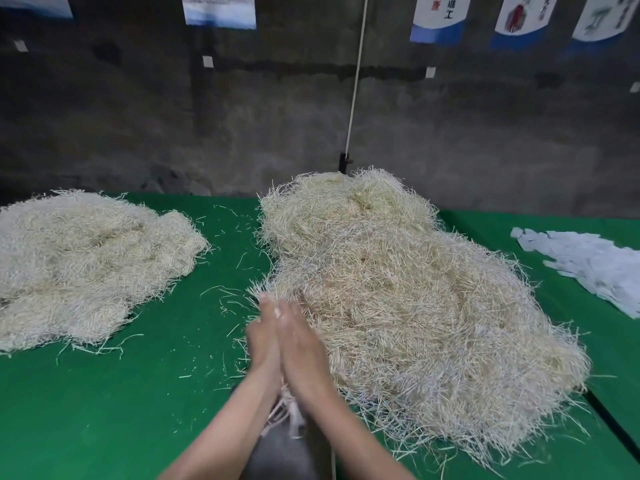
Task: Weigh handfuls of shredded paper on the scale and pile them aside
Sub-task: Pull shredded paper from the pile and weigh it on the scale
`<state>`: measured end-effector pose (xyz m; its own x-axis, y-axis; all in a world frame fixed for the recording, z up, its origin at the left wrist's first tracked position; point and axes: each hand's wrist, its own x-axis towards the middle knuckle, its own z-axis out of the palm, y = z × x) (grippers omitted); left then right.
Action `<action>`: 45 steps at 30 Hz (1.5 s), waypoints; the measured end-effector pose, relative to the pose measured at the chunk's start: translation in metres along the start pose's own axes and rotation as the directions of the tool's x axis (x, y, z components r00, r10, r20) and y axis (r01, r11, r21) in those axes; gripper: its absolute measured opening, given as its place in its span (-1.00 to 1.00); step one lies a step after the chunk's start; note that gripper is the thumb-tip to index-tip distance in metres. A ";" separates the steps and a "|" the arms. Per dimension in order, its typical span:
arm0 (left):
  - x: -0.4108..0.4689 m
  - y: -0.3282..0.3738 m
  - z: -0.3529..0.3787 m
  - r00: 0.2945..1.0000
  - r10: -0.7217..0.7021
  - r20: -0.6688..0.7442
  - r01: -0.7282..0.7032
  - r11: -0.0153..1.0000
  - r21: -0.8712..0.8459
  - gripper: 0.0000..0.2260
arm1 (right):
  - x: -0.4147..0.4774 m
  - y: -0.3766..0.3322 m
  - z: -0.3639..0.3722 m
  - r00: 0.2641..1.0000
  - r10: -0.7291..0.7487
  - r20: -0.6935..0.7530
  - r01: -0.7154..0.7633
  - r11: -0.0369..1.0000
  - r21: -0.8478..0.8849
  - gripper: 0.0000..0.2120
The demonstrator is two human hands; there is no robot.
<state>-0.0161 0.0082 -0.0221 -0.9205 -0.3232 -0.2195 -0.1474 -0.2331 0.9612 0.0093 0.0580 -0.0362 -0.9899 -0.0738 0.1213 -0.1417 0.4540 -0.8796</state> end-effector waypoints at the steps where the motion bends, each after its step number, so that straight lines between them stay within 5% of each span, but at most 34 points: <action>1: -0.005 -0.002 0.003 0.999 -0.037 0.021 0.037 0.999 -0.022 -0.66 | 0.011 0.002 -0.011 0.998 0.057 -0.020 -0.055 0.995 0.081 -0.48; 3: -0.012 -0.003 0.006 0.993 -0.093 0.078 0.101 0.991 -0.092 -0.59 | 0.026 0.002 -0.032 0.994 0.110 -0.023 -0.102 0.969 0.224 -0.51; 8: 0.003 0.024 0.009 0.993 0.119 0.022 -0.115 0.985 -0.130 -0.90 | -0.001 -0.004 0.004 0.996 0.001 -0.094 0.035 0.924 0.382 -0.65; 10: -0.004 0.012 0.010 0.985 0.098 0.141 -0.077 0.986 -0.145 -0.69 | 0.016 -0.005 -0.011 0.965 0.196 -0.174 -0.082 0.857 0.509 -0.73; 12: -0.017 0.003 0.007 0.975 0.068 0.211 -0.012 0.967 -0.256 -0.49 | 0.036 -0.004 -0.037 0.906 0.370 -0.207 -0.187 0.787 0.588 -0.60; 16: -0.018 -0.011 -0.007 0.993 0.086 0.080 -0.066 0.971 -0.230 -0.34 | 0.050 -0.006 -0.047 0.852 0.474 -0.222 -0.193 0.679 0.708 -0.56; 18: -0.020 -0.008 0.000 0.946 -0.122 0.300 0.214 0.931 -0.297 -0.23 | 0.048 -0.004 -0.036 0.907 0.361 -0.219 -0.174 0.792 0.585 -0.54; 20: -0.014 0.004 0.000 0.922 -0.181 0.342 0.307 0.882 -0.358 -0.27 | 0.029 0.007 -0.013 0.947 0.071 -0.313 -0.012 0.983 0.183 -0.57; 21: -0.005 0.007 -0.003 0.936 -0.192 0.293 0.305 0.860 -0.410 -0.37 | 0.014 0.010 0.000 0.932 -0.119 -0.343 0.102 0.992 -0.067 -0.61; 23: 0.005 0.003 -0.009 0.984 -0.175 0.017 0.171 0.925 -0.338 -0.61 | -0.001 0.012 0.012 0.908 -0.296 -0.296 0.221 0.940 -0.261 -0.68; 25: 0.000 -0.012 -0.010 0.989 -0.140 -0.048 0.129 0.973 -0.193 -0.72 | 0.017 0.012 -0.002 0.951 -0.197 -0.237 0.147 0.966 -0.212 -0.61; 27: -0.014 -0.025 -0.004 0.981 -0.192 0.010 0.191 0.968 -0.162 -0.42 | 0.030 0.017 -0.022 0.973 -0.016 -0.230 0.012 1.000 -0.019 -0.61; 29: -0.015 -0.017 -0.004 0.981 -0.189 0.049 0.193 0.976 -0.103 -0.29 | 0.021 0.024 -0.014 0.946 -0.028 -0.323 0.035 0.999 0.017 -0.60; 32: -0.003 -0.008 -0.009 0.982 -0.172 0.074 0.180 0.975 -0.133 -0.46 | 0.004 0.016 0.003 0.937 -0.083 -0.340 0.083 0.996 -0.014 -0.56; 35: -0.010 -0.015 -0.005 0.974 -0.226 0.032 0.228 0.970 -0.080 -0.45 | 0.019 0.017 -0.018 0.950 -0.010 -0.313 0.058 0.988 0.144 -0.53; 38: -0.007 -0.004 -0.007 0.988 -0.124 0.095 0.129 0.990 -0.054 -0.64 | 0.005 0.013 -0.007 0.918 0.004 -0.397 0.053 0.990 0.133 -0.60; 43: -0.002 -0.013 -0.007 0.979 -0.136 0.150 0.137 0.991 0.008 -0.52 | 0.005 0.021 -0.012 0.945 0.049 -0.323 0.027 0.974 0.227 -0.63; 45: -0.005 -0.010 -0.006 0.984 -0.047 0.169 0.023 0.990 0.141 -0.45 | 0.005 0.025 -0.028 0.941 0.027 -0.337 0.057 0.970 0.235 -0.76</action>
<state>-0.0081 0.0065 -0.0321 -0.9604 -0.1521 -0.2333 -0.2184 -0.1085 0.9698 0.0005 0.0944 -0.0448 -0.9386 0.2422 0.2458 -0.1913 0.2276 -0.9548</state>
